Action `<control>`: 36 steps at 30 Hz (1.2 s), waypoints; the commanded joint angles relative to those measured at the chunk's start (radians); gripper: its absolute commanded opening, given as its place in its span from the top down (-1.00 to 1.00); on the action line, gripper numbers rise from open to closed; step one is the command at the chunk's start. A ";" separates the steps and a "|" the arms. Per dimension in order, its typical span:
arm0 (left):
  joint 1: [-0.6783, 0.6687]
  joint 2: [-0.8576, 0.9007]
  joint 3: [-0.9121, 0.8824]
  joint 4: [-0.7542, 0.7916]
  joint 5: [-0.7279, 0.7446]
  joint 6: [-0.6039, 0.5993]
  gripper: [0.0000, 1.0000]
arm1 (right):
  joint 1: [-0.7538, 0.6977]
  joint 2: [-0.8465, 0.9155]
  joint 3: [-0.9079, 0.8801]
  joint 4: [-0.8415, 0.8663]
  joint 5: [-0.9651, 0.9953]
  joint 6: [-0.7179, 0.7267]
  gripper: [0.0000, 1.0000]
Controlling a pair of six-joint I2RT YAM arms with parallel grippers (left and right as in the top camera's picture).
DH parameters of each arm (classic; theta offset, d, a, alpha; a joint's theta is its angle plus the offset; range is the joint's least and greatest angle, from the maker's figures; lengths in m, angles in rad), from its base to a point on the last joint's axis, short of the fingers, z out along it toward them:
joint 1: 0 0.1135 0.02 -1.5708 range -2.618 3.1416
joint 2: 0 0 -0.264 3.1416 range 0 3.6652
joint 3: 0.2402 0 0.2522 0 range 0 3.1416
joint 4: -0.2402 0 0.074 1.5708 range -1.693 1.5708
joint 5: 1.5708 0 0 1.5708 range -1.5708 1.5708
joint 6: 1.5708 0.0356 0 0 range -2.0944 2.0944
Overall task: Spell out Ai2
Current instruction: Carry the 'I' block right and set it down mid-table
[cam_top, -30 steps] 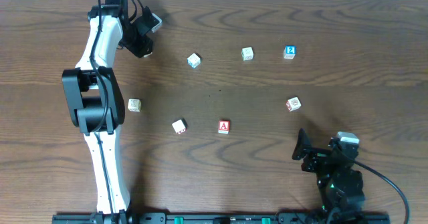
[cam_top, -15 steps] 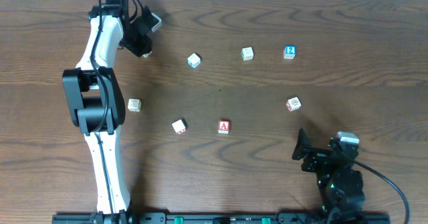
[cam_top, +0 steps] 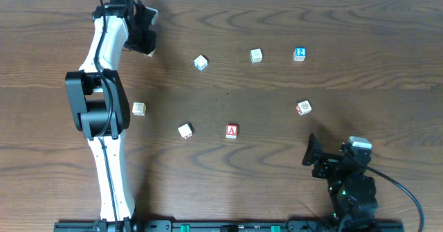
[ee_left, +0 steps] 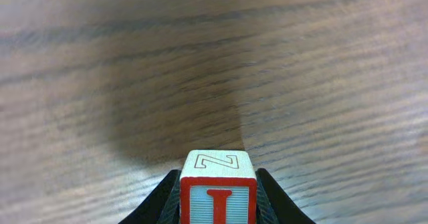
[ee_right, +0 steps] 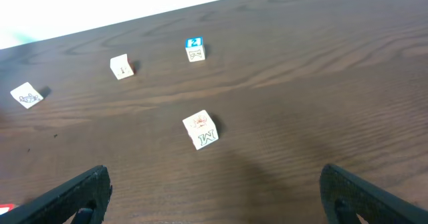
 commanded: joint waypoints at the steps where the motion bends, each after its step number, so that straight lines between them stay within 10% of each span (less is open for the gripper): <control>1: 0.002 -0.012 0.069 -0.032 -0.013 -0.229 0.88 | -0.005 -0.005 -0.003 0.000 0.003 -0.008 -0.98; 22: -0.415 -0.230 0.098 -0.316 -0.257 -0.642 0.88 | -0.005 -0.005 -0.003 0.000 0.003 -0.008 -0.98; 36: -0.615 -0.230 -0.097 -0.187 -0.265 -0.790 0.88 | -0.005 -0.005 -0.003 0.000 0.003 -0.008 -0.98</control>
